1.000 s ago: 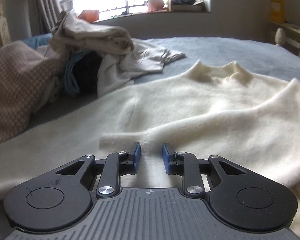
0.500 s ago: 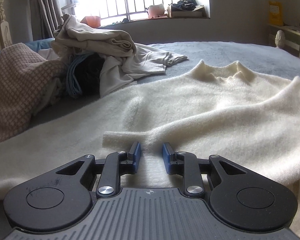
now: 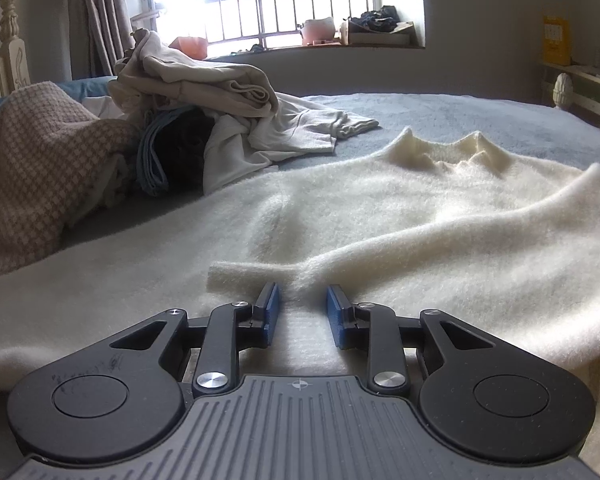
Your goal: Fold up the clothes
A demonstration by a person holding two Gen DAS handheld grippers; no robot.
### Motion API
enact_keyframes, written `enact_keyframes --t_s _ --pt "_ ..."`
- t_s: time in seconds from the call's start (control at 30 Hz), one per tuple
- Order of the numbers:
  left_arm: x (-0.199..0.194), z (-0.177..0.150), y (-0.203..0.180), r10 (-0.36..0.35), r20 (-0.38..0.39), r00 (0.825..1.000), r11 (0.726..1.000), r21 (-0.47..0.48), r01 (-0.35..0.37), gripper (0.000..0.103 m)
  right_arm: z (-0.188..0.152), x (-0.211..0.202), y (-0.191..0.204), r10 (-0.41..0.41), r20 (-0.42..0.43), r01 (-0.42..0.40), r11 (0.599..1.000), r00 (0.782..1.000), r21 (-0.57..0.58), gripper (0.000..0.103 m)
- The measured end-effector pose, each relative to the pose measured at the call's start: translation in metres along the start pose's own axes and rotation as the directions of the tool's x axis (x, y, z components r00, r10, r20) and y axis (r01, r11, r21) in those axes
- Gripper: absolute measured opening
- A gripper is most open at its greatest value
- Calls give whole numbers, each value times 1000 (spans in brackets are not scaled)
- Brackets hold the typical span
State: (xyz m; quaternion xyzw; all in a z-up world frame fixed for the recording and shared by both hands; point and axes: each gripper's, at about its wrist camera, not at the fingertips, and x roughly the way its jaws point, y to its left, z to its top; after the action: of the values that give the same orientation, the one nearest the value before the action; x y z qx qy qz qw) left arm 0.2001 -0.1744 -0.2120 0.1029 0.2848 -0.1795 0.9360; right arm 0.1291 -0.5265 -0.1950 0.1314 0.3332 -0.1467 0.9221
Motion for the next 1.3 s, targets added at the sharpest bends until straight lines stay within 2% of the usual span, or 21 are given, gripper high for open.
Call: enact_keyframes --t_s 0.07,0.17,0.2,0.23,0.27,0.33,0.4,0.43,0.5,0.6,0.7,0.8,0.87,0.93,0.97,1.03,1.13,1.23,1.3 --pt "0 0 -2 5 4 1000 1000 7 -5 28 11 13 -1 1 1 -1 1000 1000 7 27" --pt "0 -1 -1 -1 4 1000 1000 2 1 28 19 57 -11 -28 -28 28 1000 999 6 28" --pt "1 -1 0 -5 6 1000 1000 -1 5 28 19 66 -18 -26 -19 26 999 999 33 33" --pt "1 -1 1 -10 8 1000 1000 -5 10 28 21 70 -24 -32 -18 33 997 999 74 51" --pt "1 -1 2 -14 9 1000 1000 -8 14 28 22 70 -30 -23 -17 25 993 1000 119 52" --pt "1 -2 4 -23 12 1000 1000 -19 23 28 21 65 -39 -2 -5 3 982 1000 186 52" --pt "2 -2 4 -22 9 1000 1000 -17 22 28 20 51 -41 -18 0 18 981 1000 195 50" --pt "2 -1 3 -21 7 1000 1000 -15 21 28 20 40 -40 -26 10 24 980 1000 198 47" --pt "3 0 3 -23 2 1000 1000 -12 23 28 21 11 -40 -29 40 20 977 999 212 47" --pt "3 1 2 -19 -4 1000 1000 -5 19 28 15 -33 -33 22 67 -37 974 997 224 43" --pt "2 2 3 -24 -13 1000 1000 -13 24 28 -4 -45 -8 91 17 -93 986 996 142 39" --pt "1 7 10 -48 -40 998 998 -54 45 29 -37 -11 10 36 -113 -34 999 993 20 38" --pt "-5 13 17 -68 -58 996 993 -99 62 30 -44 -8 16 8 -89 -8 1000 996 -8 37" --pt "-11 19 24 -88 -74 993 987 -144 77 35 -34 -20 27 -12 -76 12 1000 997 -7 37" --pt "-15 20 28 -85 -67 994 985 -159 74 39 -31 -30 33 4 -62 -4 1000 998 2 36" --pt "-22 21 37 -85 -65 994 977 -200 70 40 -27 -48 49 62 -31 -62 998 998 11 36" --pt "-31 20 53 -92 -80 993 958 -279 67 40 -30 -58 86 172 -19 -173 983 985 -57 36" --pt "-39 11 81 -63 -103 993 927 -374 20 43 -44 -47 125 249 -29 -251 958 968 -136 36" --pt "-45 0 108 -14 -141 990 891 -451 -52 44 -61 -25 142 258 -84 -268 949 963 -164 37"
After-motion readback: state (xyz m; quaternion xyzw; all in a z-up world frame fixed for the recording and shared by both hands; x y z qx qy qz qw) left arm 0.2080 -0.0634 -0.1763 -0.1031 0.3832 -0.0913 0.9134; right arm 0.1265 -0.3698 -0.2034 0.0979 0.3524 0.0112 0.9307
